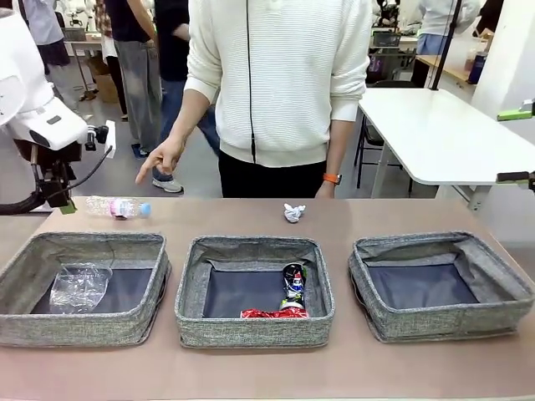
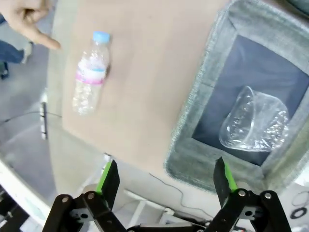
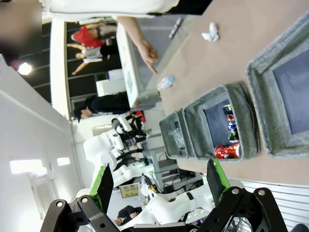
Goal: Sort the waste into the appropriate baskets.
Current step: Pick up the waste item pointed out by the person.
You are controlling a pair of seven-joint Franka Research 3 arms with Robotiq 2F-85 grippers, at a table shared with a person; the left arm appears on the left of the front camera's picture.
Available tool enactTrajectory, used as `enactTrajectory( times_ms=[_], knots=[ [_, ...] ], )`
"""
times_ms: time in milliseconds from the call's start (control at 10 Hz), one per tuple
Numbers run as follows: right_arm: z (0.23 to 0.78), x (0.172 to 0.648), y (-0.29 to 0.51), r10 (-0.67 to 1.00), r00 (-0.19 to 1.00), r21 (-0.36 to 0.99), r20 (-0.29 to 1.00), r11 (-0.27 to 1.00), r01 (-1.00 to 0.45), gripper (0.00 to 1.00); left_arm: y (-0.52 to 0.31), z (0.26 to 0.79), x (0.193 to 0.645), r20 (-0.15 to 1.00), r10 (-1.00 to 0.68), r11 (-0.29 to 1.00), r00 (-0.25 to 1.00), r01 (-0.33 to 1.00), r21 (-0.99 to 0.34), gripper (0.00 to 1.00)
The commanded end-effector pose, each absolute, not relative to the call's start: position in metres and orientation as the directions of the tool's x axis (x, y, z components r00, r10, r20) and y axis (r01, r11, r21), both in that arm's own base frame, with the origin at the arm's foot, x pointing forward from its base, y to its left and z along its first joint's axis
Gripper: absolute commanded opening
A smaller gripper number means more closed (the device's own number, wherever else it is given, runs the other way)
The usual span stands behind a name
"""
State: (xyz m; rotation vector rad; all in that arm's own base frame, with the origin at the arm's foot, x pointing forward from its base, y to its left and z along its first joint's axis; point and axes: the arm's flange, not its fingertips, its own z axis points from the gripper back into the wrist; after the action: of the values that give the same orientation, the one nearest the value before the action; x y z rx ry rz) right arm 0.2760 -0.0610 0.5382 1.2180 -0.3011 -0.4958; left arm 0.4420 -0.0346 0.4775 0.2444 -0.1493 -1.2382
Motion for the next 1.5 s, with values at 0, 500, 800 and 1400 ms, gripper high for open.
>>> enactTrajectory(
  times_ms=[0, 500, 800, 1400],
  knots=[
    [0.537, 0.276, -0.061, -0.510, 0.860, 0.947, -0.025, 0.263, 0.184, 1.00, -0.028, 0.474, 0.436, -0.010, -0.917, 0.389, 0.398, 0.900, 0.195, 1.00],
    [0.537, 0.276, -0.061, -0.510, 0.860, 0.947, -0.025, 0.263, 0.184, 1.00, -0.026, 0.467, 0.454, -0.070, -0.888, 0.431, 0.453, 0.877, 0.211, 1.00],
    [0.537, 0.276, -0.061, -0.510, 0.860, 0.947, -0.025, 0.263, 0.184, 1.00, 0.003, 0.474, 0.561, 0.036, -0.885, 0.466, 0.465, 0.877, 0.120, 1.00],
    [0.537, 0.276, -0.061, -0.510, 0.860, 0.947, -0.025, 0.263, 0.184, 1.00, 0.057, 0.402, 0.638, 0.074, -0.994, 0.089, 0.082, 0.992, 0.095, 1.00]
  ],
)
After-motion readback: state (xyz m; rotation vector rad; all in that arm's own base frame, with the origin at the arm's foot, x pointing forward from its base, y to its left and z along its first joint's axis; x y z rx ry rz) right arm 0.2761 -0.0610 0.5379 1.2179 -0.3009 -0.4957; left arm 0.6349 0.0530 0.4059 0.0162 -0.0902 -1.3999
